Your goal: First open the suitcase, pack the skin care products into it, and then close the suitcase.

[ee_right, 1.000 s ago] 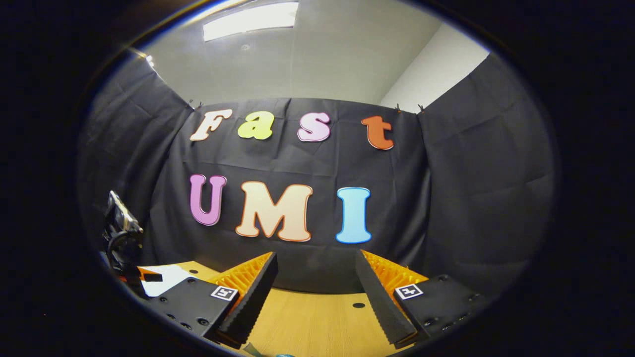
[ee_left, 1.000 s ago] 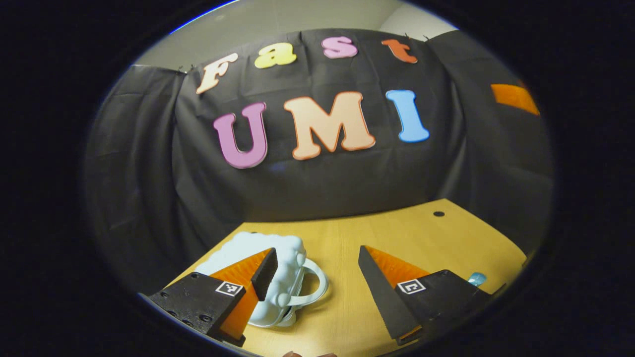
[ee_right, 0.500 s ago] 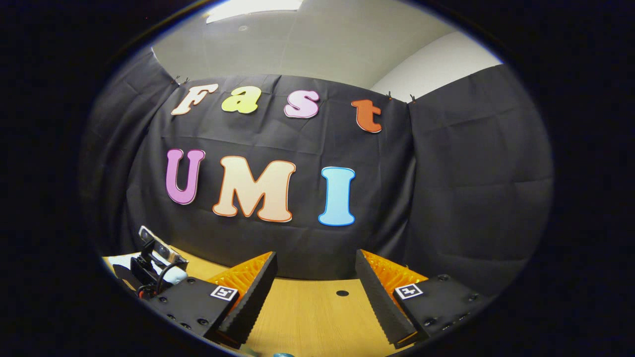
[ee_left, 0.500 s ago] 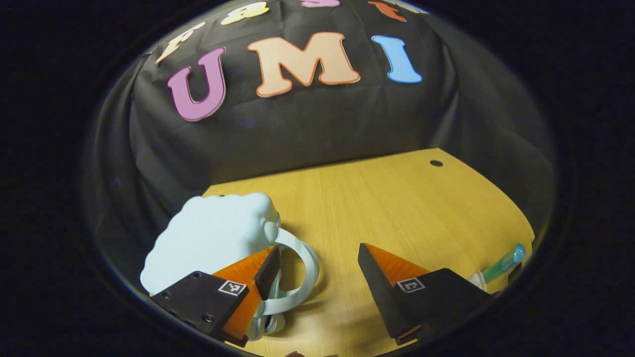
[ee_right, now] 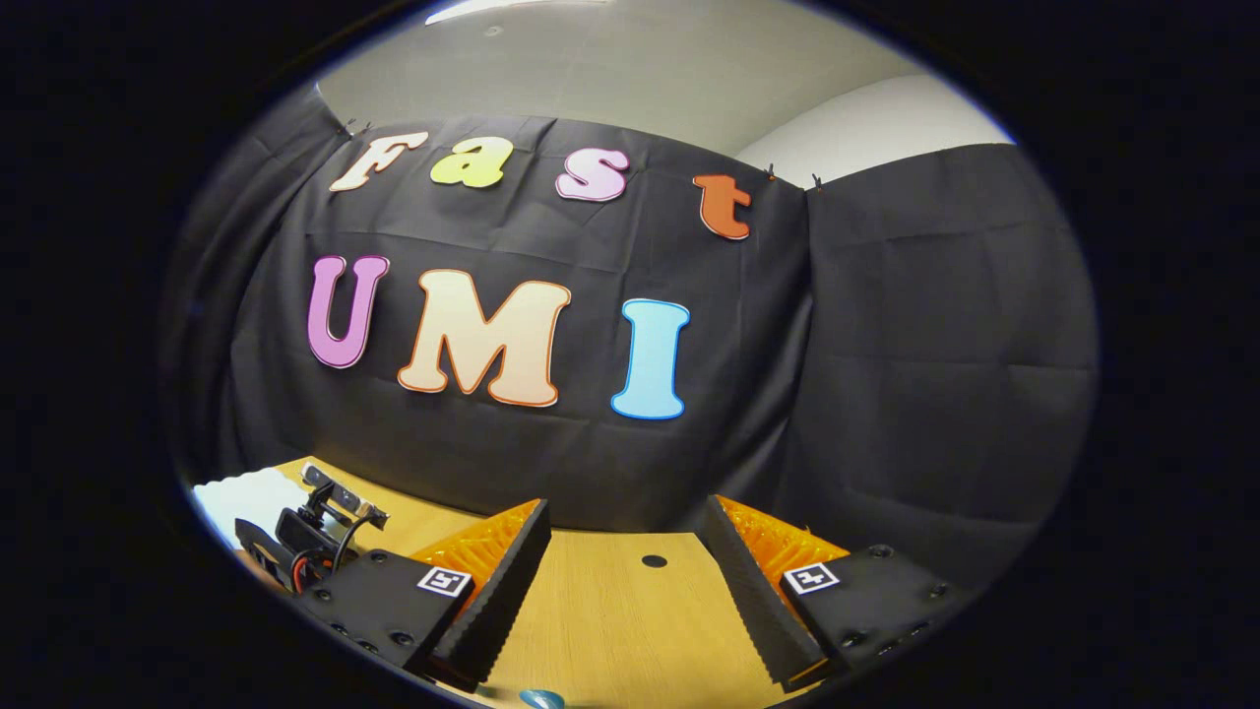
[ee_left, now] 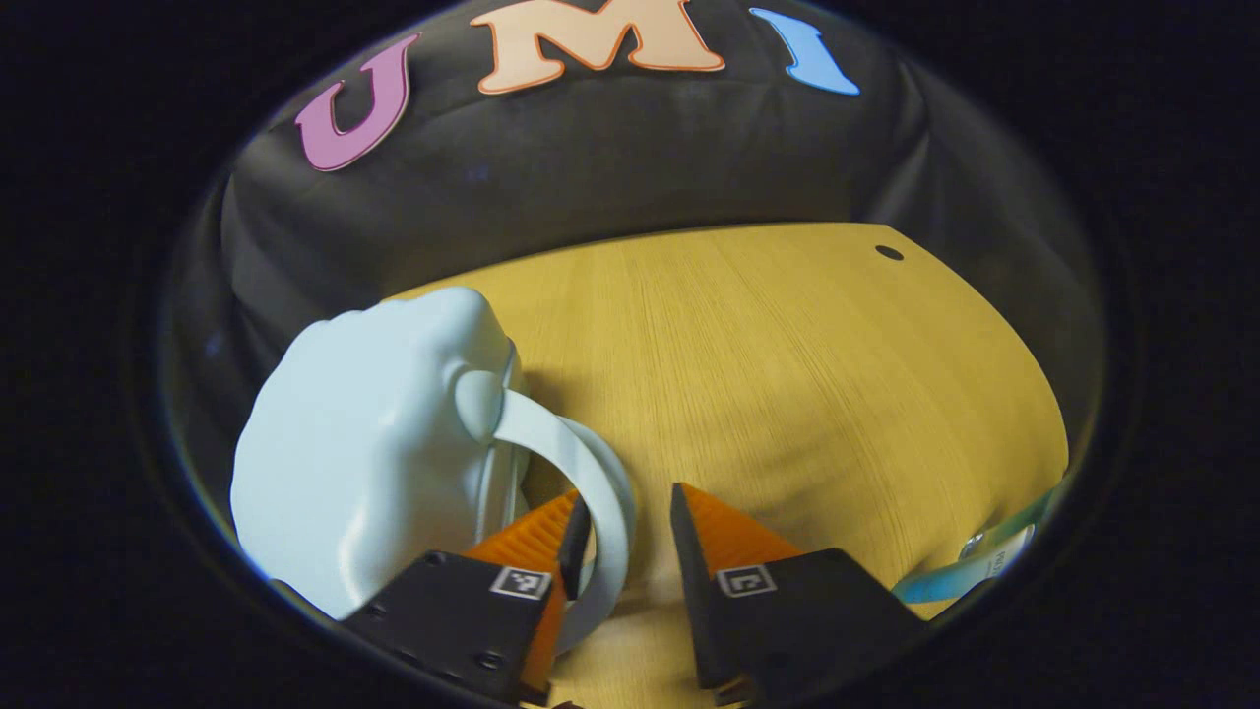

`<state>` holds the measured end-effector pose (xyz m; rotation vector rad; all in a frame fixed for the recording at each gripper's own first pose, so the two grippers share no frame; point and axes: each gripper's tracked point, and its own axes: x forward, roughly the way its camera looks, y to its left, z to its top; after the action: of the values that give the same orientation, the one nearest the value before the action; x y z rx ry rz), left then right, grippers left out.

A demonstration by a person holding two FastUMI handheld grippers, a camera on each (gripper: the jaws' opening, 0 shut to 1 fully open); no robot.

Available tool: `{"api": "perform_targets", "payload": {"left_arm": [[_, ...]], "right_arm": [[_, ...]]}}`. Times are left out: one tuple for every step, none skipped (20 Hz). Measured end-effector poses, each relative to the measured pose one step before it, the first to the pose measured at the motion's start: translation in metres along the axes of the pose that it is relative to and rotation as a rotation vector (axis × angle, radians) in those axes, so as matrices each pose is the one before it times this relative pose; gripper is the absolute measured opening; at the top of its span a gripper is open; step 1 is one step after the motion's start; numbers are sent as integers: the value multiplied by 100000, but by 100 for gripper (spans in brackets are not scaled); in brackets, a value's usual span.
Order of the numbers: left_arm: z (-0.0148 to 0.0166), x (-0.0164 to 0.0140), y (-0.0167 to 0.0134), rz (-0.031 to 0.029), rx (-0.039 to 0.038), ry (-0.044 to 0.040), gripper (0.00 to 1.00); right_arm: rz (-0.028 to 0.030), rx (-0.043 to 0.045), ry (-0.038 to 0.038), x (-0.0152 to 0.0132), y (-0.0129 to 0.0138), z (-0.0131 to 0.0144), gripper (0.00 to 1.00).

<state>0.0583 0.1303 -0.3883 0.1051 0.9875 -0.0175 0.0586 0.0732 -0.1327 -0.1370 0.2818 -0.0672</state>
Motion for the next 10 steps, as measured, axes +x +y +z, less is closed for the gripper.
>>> {"api": "perform_targets", "payload": {"left_arm": [[67,-20,201,776,-32,676,35],[-279,292,327,232,302,1566,27],[-34,-72,-251,-2023,-435,1086,11],[-24,-105,37,-1417,-1596,1160,10],[23,-189,-137,-1741,-2459,768,9],[176,-190,-152,-1890,-1785,207,7],[251,-348,-211,-1165,-1199,-127,5],[429,-515,-206,-671,350,-1006,4],[318,-577,-26,131,1584,-321,2],[426,-683,134,1300,1860,-532,2]], "right_arm": [[50,-342,-262,96,-57,-23,99],[401,-524,-148,27,54,-30,100],[891,-540,-47,-35,258,-156,99],[1132,-435,159,-17,269,-98,100],[1212,-276,20,-37,271,-76,99],[1118,-249,250,-31,319,-56,99],[859,-53,-381,14,205,78,99],[916,117,-750,-42,224,227,99],[1050,201,-914,-92,266,133,99],[1132,218,-954,12,310,226,99]]}}
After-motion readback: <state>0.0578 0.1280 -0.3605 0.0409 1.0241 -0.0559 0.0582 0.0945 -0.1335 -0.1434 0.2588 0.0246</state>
